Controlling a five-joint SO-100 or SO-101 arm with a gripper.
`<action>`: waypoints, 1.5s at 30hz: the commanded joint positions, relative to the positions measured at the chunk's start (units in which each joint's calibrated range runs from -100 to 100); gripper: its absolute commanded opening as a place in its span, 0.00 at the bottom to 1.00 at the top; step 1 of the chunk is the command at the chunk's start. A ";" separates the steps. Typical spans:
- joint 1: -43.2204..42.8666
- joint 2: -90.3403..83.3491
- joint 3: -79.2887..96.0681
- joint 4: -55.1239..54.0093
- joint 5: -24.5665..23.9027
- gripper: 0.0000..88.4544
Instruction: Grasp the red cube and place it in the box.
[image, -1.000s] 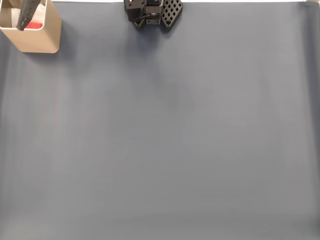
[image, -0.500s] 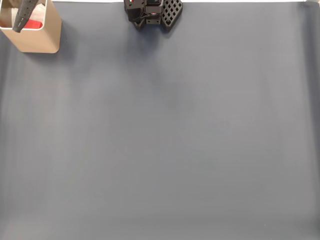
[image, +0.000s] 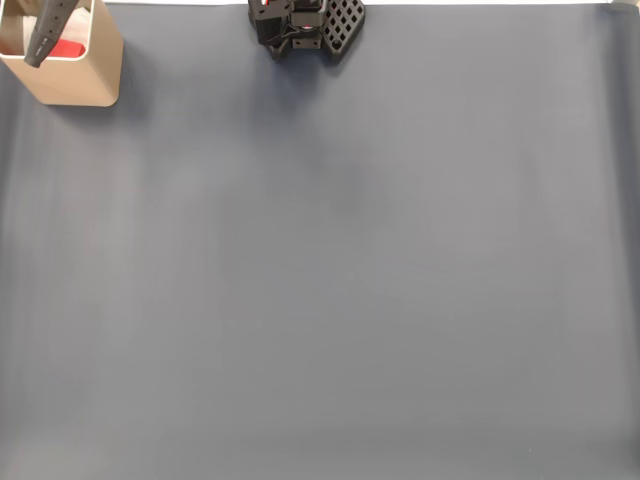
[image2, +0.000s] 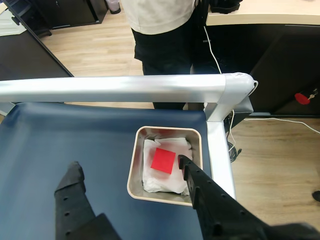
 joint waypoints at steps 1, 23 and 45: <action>-0.81 -1.66 -1.44 0.23 -0.44 0.35; -27.94 9.69 -19.41 1.87 -0.29 0.00; -68.85 5.70 -7.00 -3.45 0.29 0.00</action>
